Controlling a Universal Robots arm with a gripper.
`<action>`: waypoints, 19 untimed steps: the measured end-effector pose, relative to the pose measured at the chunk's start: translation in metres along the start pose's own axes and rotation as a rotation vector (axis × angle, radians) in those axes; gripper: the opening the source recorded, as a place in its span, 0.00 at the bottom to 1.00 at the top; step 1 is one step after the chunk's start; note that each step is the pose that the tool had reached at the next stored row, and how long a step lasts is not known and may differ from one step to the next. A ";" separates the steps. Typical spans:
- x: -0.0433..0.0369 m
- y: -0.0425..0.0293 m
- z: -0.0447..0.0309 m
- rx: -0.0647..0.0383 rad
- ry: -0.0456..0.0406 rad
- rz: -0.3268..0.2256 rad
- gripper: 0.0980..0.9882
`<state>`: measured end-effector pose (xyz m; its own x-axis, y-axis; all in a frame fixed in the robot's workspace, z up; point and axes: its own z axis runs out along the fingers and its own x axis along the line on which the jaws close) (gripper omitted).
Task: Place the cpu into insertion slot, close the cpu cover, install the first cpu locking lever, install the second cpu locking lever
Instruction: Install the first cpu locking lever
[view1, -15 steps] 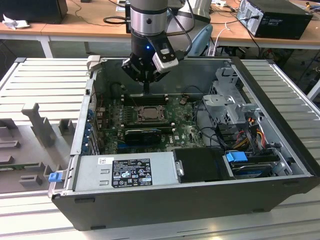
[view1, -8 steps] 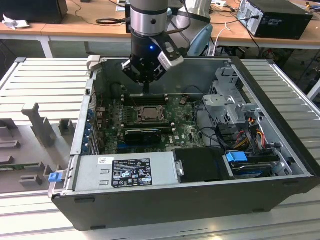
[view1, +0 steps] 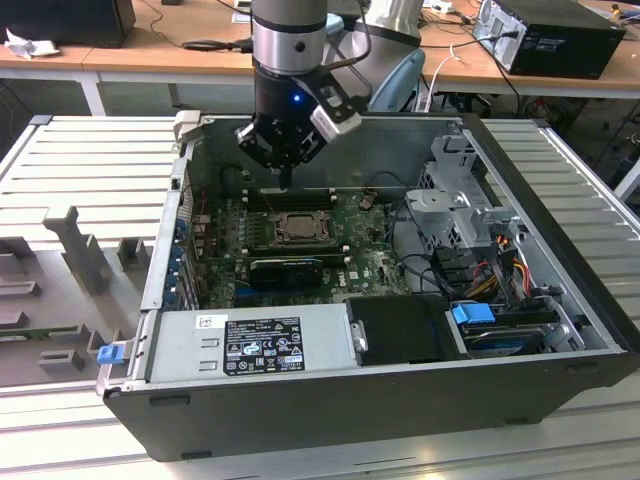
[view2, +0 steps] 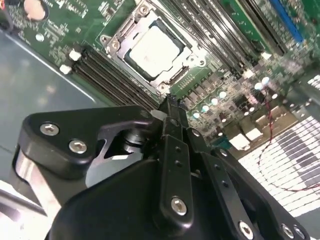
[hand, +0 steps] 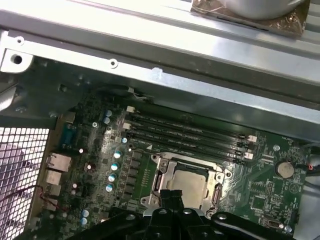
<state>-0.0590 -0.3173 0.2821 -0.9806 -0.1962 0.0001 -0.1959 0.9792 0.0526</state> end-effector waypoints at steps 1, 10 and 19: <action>0.0000 0.0000 0.0010 0.000 -0.0011 0.021 0.01; 0.0019 -0.0001 0.0084 -0.001 -0.0103 0.192 0.01; 0.0444 0.0082 0.0148 -0.004 -0.0107 0.192 0.01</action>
<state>-0.1043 -0.3172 0.2678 -1.0000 -0.0049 -0.0001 -0.0049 0.9984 0.0566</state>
